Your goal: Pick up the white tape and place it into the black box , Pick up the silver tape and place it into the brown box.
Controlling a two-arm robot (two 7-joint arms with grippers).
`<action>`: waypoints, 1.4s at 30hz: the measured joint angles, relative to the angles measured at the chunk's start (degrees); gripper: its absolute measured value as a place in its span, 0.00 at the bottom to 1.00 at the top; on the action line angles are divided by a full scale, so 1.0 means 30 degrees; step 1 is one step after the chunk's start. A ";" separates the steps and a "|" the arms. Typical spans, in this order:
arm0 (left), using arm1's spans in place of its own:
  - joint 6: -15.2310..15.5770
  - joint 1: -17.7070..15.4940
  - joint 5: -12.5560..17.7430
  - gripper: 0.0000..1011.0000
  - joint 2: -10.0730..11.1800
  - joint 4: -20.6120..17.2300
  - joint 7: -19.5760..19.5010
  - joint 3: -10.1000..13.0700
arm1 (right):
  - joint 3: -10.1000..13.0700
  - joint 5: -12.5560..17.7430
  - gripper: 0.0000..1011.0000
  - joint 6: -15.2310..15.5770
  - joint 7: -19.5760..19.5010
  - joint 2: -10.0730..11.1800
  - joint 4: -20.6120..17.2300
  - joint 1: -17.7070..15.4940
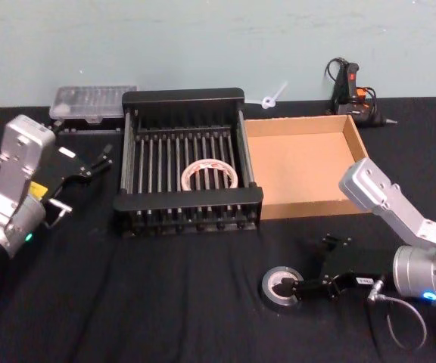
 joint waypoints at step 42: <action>0.0001 0.0000 0.0000 0.99 0.0000 -0.0001 0.0000 -0.0001 | -0.0871 -0.0619 0.99 -0.0065 -0.0016 -0.0726 0.1317 0.0804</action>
